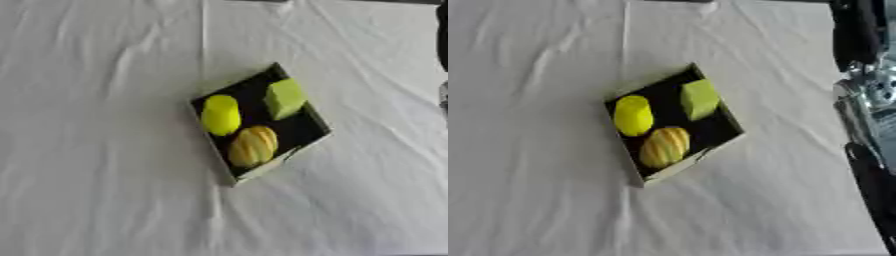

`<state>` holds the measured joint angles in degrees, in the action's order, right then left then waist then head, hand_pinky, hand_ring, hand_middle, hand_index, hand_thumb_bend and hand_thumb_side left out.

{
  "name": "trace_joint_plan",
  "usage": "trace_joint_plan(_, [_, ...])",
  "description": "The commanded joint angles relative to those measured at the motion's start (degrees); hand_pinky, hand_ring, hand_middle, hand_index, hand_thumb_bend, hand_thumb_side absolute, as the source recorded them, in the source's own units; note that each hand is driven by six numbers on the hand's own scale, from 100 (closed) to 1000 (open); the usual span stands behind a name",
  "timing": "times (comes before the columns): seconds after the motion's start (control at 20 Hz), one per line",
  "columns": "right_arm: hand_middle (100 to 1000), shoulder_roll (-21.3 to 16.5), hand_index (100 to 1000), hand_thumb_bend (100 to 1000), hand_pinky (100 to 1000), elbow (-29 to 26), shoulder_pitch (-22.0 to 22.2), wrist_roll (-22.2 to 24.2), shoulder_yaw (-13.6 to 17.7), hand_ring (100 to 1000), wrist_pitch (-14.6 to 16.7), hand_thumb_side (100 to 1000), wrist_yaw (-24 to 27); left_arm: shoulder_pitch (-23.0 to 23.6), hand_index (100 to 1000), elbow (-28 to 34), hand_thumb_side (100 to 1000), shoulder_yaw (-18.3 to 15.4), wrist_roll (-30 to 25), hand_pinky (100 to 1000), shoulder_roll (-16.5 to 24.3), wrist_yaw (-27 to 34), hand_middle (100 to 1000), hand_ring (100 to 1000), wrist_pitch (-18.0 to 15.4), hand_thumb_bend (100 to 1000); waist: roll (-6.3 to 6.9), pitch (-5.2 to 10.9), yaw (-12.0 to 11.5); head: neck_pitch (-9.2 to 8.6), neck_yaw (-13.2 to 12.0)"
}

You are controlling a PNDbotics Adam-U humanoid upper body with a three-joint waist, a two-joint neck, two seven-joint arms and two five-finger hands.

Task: Pick up objects on the table and place them in the box.

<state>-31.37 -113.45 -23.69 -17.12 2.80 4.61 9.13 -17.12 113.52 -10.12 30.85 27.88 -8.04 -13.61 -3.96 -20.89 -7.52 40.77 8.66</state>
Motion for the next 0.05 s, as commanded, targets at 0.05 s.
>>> trace_joint_plan(0.05, [712,-1.3,845,100,885,-1.1,-0.5,0.0,0.7,880,0.3,653,-0.5,0.0,867,1.1,319,-0.9,0.3,816,0.3,0.0,756,778,-1.1,317,0.36,1.19,-0.1,-0.39,-0.2])
